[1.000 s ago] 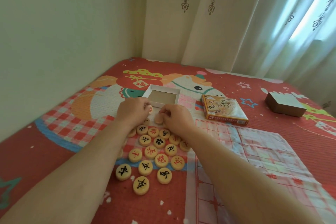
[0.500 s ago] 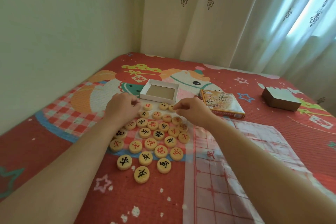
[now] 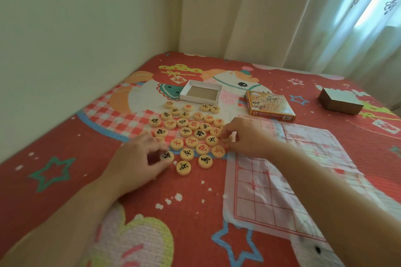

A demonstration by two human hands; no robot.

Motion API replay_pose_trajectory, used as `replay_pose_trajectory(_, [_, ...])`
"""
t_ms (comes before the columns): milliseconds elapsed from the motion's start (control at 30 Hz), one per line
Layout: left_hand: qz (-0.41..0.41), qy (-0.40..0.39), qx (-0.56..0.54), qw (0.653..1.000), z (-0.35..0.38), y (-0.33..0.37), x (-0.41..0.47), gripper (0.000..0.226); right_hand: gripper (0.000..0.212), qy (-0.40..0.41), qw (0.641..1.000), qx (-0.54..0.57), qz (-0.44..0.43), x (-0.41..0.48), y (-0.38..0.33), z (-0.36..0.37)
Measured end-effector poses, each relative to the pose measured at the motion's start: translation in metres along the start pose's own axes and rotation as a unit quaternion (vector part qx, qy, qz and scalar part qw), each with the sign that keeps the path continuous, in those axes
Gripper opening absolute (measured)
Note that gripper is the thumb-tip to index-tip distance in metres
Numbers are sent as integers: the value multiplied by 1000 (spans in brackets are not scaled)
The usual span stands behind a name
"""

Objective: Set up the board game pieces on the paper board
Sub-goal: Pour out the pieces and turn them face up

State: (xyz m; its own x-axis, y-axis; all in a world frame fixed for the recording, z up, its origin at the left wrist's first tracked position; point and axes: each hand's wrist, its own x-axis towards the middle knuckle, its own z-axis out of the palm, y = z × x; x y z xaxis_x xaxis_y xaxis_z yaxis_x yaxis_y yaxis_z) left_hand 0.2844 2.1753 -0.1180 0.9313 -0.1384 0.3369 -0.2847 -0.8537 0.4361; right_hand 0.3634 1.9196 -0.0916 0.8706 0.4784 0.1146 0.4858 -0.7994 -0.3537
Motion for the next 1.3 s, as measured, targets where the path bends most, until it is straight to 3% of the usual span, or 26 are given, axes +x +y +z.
replay_pose_trajectory(67, [9,-6,13,1000,6,7,-5,50,18,9,1000,-13,15,-3,-5,2])
replay_pose_trajectory(267, [-2,22,-31,999,6,11,-6,12,17,14,998,-37,43,-2,-10,4])
replay_pose_trajectory(367, [-41,96,-111,988,0,16,-4,15,21,-4,997,-59,44,2,-8,4])
replay_pose_trajectory(433, [-12,110,-113,987,-1,26,0,21,21,-28,996,-80,38,6,-8,2])
replay_pose_trajectory(533, [23,51,-89,994,9,42,10,24,17,-44,996,-69,33,9,-9,-4])
replay_pose_trajectory(633, [-3,-16,-41,999,21,46,21,25,16,-12,1000,18,15,9,-15,-11])
replay_pose_trajectory(700, [-23,-38,-31,999,22,46,26,24,20,-6,1000,15,-7,13,-20,-11])
replay_pose_trajectory(867, [-39,-36,-7,999,21,54,33,19,19,-65,998,-11,-11,21,-33,0])
replay_pose_trajectory(1133, [-39,9,-41,998,7,47,21,9,20,-21,1000,22,2,17,-36,-8])
replay_pose_trajectory(1300, [-29,-54,-27,998,-2,46,11,19,24,-86,996,-12,-13,-1,-33,-15])
